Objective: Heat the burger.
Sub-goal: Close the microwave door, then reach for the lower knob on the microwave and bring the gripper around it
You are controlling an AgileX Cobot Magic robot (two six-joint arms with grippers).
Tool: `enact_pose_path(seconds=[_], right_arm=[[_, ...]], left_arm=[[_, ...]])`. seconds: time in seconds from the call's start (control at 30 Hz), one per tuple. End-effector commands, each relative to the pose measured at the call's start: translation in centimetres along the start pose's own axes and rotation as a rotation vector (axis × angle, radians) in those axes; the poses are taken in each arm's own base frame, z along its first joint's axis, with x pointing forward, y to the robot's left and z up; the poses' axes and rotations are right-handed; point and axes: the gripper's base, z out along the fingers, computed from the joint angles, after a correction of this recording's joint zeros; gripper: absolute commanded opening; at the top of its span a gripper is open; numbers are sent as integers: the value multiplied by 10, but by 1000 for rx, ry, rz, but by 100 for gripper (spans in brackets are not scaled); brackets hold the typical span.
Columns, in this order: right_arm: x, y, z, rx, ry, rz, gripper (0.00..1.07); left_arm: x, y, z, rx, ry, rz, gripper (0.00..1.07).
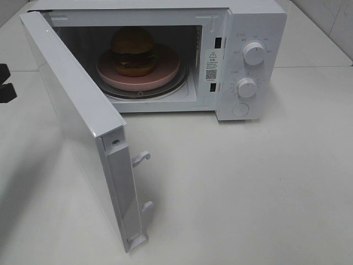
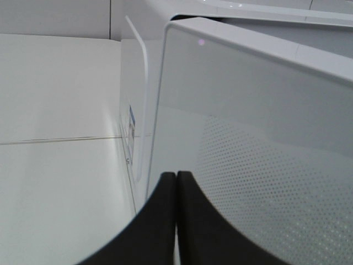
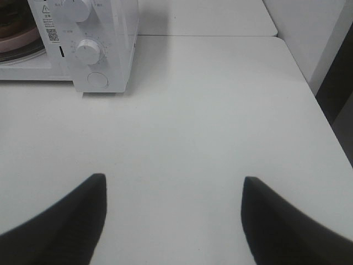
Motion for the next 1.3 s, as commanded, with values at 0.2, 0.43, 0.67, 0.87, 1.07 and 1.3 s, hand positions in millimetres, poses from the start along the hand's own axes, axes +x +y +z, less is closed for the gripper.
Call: enact_pose_path(seconds=[0.2, 0.43, 0.67, 0.87, 1.07, 1.3], right_arm=[[1, 0, -4, 1, -42, -2, 69], [1, 0, -4, 1, -42, -2, 69], [1, 0, -4, 1, -42, -2, 69], [1, 0, -4, 1, -42, -2, 69], [1, 0, -4, 1, -42, -2, 69], [1, 0, -4, 1, -42, -2, 69]], left_arm=[[-1, -25, 35, 58, -24, -3, 0], [6, -44, 52, 85, -11, 0, 0], [15, -70, 68, 129, 8, -5, 0], [18, -89, 81, 154, 1, -21, 0], [14, -112, 101, 177, -29, -32, 0], [8, -137, 124, 201, -31, -1, 0]])
